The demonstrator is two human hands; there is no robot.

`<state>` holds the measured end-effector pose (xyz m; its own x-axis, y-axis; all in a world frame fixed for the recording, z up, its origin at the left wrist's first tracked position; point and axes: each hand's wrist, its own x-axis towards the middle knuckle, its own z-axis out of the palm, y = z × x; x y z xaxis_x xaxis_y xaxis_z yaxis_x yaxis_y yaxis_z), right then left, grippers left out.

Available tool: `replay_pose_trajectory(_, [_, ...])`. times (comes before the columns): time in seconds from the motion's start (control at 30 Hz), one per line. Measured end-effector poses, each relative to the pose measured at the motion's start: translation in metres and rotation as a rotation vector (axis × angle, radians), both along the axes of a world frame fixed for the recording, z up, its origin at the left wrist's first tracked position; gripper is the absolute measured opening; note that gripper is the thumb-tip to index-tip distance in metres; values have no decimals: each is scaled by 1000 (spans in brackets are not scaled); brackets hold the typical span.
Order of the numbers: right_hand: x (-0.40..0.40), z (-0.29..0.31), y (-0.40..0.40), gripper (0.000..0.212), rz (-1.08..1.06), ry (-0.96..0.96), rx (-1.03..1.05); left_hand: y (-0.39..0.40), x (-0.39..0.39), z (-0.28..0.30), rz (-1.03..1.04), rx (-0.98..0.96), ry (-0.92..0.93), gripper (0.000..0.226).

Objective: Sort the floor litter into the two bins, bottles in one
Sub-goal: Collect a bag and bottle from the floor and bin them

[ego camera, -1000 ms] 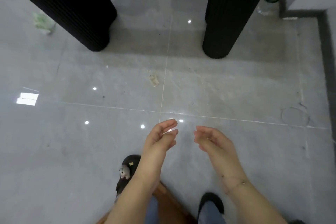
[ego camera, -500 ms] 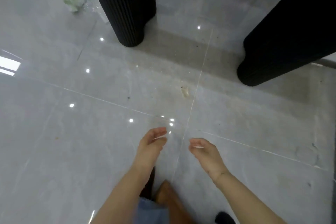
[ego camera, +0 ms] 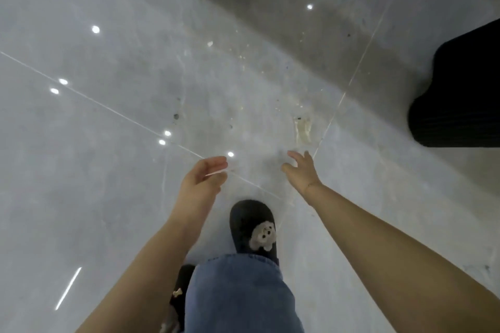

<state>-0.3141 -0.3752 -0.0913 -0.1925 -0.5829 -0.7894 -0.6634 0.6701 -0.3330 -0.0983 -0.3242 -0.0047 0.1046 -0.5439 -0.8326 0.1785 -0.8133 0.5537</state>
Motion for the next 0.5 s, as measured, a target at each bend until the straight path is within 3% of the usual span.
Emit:
replay_pose_trajectory(0.13, [-19,-65,-39,48,85,105,-37,-26,0,-56,52,-17,5,26])
replay_pose_trajectory(0.27, [-26,-96,-46,69,267,197,44,-35,5,-84,241,-26,-64,27])
replay_pose_trajectory(0.37, [-31,-97,-42,81,204,201,33,-30,8,-86,281,-11,-8,25])
replay_pose_trajectory(0.5, [1,-47,-31,55,37,69,-136,-14,22,-55,330,33,16,23])
